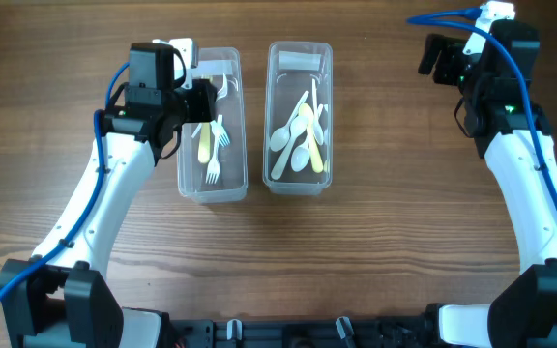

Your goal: Pack container

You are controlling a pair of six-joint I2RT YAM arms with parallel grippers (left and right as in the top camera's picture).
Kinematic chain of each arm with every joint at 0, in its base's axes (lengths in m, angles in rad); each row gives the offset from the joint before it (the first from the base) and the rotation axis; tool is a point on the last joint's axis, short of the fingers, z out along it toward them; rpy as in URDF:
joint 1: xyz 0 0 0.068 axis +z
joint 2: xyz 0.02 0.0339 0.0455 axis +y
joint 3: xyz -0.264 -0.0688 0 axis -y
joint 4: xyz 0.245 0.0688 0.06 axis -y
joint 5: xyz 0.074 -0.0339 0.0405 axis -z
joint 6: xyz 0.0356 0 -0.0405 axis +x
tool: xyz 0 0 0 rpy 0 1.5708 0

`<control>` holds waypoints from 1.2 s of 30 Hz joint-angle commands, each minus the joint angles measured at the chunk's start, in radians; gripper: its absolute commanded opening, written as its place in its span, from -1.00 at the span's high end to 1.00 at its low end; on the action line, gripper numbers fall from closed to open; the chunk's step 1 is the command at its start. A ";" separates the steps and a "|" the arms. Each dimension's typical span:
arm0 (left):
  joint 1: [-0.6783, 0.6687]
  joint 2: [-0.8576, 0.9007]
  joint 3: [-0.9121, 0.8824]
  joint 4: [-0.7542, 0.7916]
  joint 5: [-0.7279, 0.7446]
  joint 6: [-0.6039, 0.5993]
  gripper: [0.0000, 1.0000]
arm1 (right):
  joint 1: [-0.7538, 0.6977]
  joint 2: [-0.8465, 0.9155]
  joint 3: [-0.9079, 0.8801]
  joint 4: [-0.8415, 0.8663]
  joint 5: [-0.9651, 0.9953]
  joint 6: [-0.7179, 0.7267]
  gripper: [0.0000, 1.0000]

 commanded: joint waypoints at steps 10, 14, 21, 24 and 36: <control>0.193 -0.100 0.005 0.238 -0.160 -0.021 -0.99 | -0.002 -0.008 0.004 0.002 0.017 -0.005 -0.99; 0.352 -0.122 0.005 0.257 -0.165 -0.022 -1.00 | -0.002 -0.008 0.004 0.002 0.017 -0.006 -0.99; 0.478 -0.122 0.005 0.214 -0.165 -0.022 -0.99 | -0.002 -0.008 0.004 0.002 0.017 -0.006 -1.00; 0.485 -0.122 0.005 0.206 -0.165 -0.022 -0.99 | -0.002 -0.008 0.004 0.002 0.017 -0.005 -0.99; 0.485 -0.122 0.005 0.141 -0.165 -0.022 -0.99 | -0.002 -0.008 0.004 0.002 0.017 -0.005 -1.00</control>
